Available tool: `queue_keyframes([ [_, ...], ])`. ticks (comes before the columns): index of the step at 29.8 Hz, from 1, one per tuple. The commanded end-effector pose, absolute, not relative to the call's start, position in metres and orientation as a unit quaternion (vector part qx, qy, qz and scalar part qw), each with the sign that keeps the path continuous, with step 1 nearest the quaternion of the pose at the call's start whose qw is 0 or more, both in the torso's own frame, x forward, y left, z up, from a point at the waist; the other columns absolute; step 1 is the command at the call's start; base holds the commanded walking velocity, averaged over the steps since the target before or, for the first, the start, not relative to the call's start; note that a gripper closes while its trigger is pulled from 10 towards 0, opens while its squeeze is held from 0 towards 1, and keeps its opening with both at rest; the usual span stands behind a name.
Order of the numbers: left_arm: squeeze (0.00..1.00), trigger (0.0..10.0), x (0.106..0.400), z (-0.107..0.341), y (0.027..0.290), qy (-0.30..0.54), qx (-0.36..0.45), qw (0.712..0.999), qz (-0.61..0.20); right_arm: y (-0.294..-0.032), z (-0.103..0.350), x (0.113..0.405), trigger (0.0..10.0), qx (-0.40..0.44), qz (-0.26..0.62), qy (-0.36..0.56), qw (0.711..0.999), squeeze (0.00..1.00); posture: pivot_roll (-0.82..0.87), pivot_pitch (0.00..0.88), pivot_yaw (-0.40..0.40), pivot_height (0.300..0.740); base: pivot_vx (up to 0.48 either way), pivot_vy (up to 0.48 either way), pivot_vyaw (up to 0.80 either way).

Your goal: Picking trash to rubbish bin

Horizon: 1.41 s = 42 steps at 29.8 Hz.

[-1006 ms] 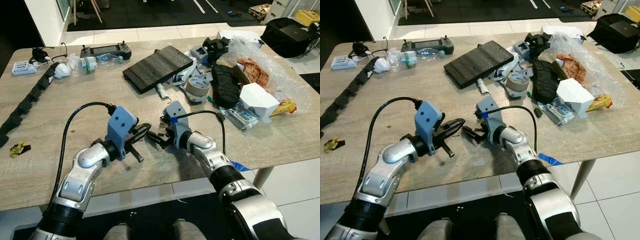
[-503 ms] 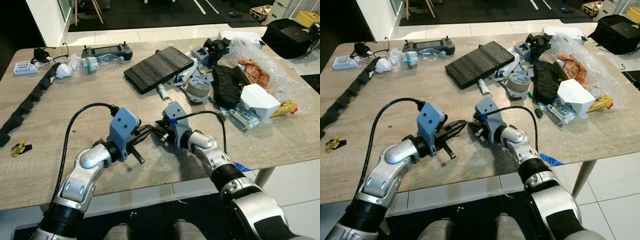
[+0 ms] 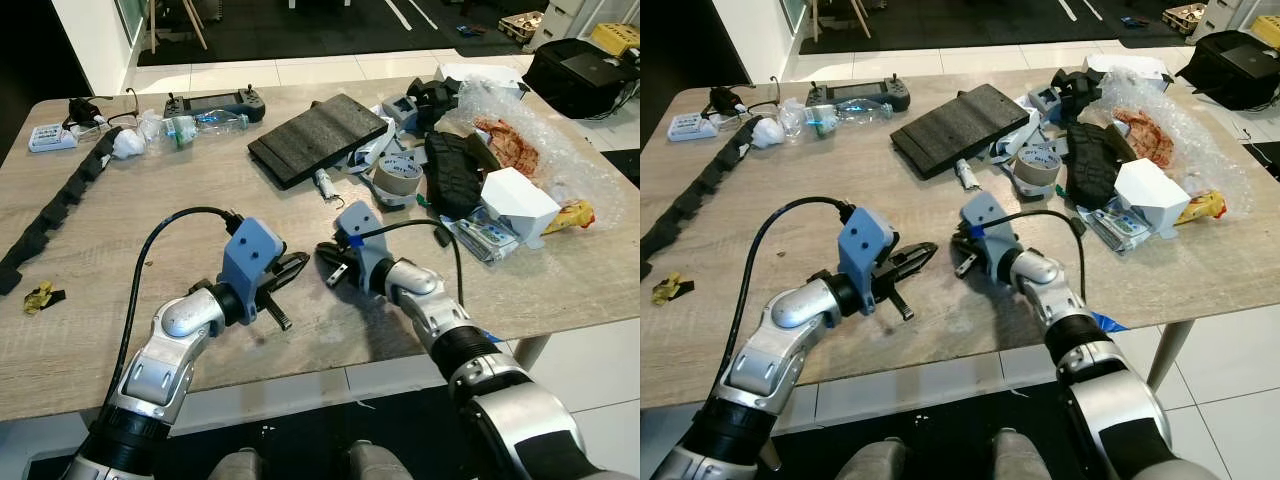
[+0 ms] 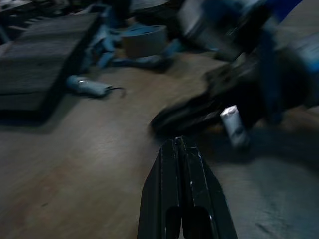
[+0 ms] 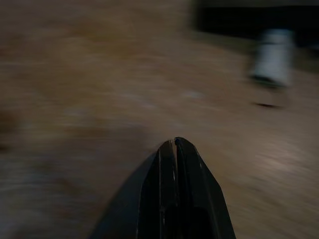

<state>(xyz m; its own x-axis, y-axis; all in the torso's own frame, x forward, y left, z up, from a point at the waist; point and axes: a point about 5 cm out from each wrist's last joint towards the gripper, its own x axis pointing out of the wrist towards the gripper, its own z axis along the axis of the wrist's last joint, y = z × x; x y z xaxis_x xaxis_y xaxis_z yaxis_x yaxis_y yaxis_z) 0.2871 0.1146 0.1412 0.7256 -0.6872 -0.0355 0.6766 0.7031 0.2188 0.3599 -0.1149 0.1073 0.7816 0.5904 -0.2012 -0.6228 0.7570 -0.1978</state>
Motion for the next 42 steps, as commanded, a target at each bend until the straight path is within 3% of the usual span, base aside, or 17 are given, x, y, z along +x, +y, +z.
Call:
queue_keyframes([
  [1, 0.00, 10.0, 0.295, 0.139, 0.126, -0.022, 0.128, 0.941, -0.314, -0.129, 0.132, 0.372, 0.0, -0.138, 0.261, 0.019, 0.955, 0.00, 0.02, 0.042, 0.002, 0.740, 0.000, 0.000, 0.00],
  [3, 0.00, 10.0, 0.299, 0.139, 0.131, -0.023, 0.133, 0.948, -0.289, -0.135, 0.144, 0.377, 0.0, -0.129, 0.230, -0.009, 0.965, 0.00, 0.02, 0.041, 0.002, 0.740, 0.000, 0.000, 0.00],
  [5, 0.00, 10.0, 0.307, 0.143, 0.144, -0.030, 0.119, 0.967, -0.222, -0.146, 0.178, 0.383, 0.0, -0.061, 0.160, -0.088, 0.981, 0.00, 0.02, 0.040, 0.003, 0.740, 0.000, 0.000, 0.00],
  [10, 0.00, 10.0, 0.316, 0.151, 0.157, -0.034, 0.101, 0.983, -0.152, -0.145, 0.219, 0.373, 0.0, -0.006, 0.161, -0.198, 0.967, 0.00, 0.02, 0.044, 0.000, 0.740, 0.000, 0.000, 0.00],
  [14, 0.00, 10.0, 0.317, 0.151, 0.159, -0.034, 0.116, 0.982, -0.142, -0.141, 0.226, 0.369, 0.0, 0.000, 0.166, -0.216, 0.962, 0.00, 0.02, 0.045, -0.002, 0.740, 0.000, 0.000, 0.00],
  [15, 0.00, 10.0, 0.317, 0.153, 0.162, -0.038, 0.124, 0.984, -0.125, -0.135, 0.229, 0.363, 10.0, 0.001, 0.170, -0.229, 0.959, 0.00, 0.02, 0.045, -0.004, 0.740, 0.000, 0.000, 0.00],
  [20, 0.00, 10.0, 0.317, 0.157, 0.174, -0.053, 0.111, 0.992, -0.030, -0.126, 0.216, 0.348, 10.0, -0.024, 0.127, -0.247, 0.960, 0.00, 0.01, 0.049, -0.009, 0.740, 0.000, 0.000, 0.00],
  [24, 0.00, 10.0, 0.316, 0.158, 0.172, -0.059, 0.106, 0.992, -0.027, -0.125, 0.210, 0.344, 10.0, -0.026, 0.118, -0.242, 0.963, 0.00, 0.02, 0.049, -0.010, 0.740, 0.000, 0.000, 0.00],
  [29, 0.00, 10.0, 0.310, 0.159, 0.153, -0.073, 0.104, 0.990, -0.054, -0.112, 0.179, 0.328, 10.0, -0.026, 0.113, -0.196, 0.974, 0.00, 0.01, 0.051, -0.011, 0.740, 0.000, 0.000, -0.80],
  [42, 0.00, 10.0, 0.305, 0.155, 0.145, -0.077, 0.119, 0.987, -0.070, -0.111, 0.162, 0.321, 10.0, -0.050, 0.095, -0.165, 0.980, 0.00, 0.02, 0.055, -0.011, 0.740, 0.000, 0.000, -0.80],
])
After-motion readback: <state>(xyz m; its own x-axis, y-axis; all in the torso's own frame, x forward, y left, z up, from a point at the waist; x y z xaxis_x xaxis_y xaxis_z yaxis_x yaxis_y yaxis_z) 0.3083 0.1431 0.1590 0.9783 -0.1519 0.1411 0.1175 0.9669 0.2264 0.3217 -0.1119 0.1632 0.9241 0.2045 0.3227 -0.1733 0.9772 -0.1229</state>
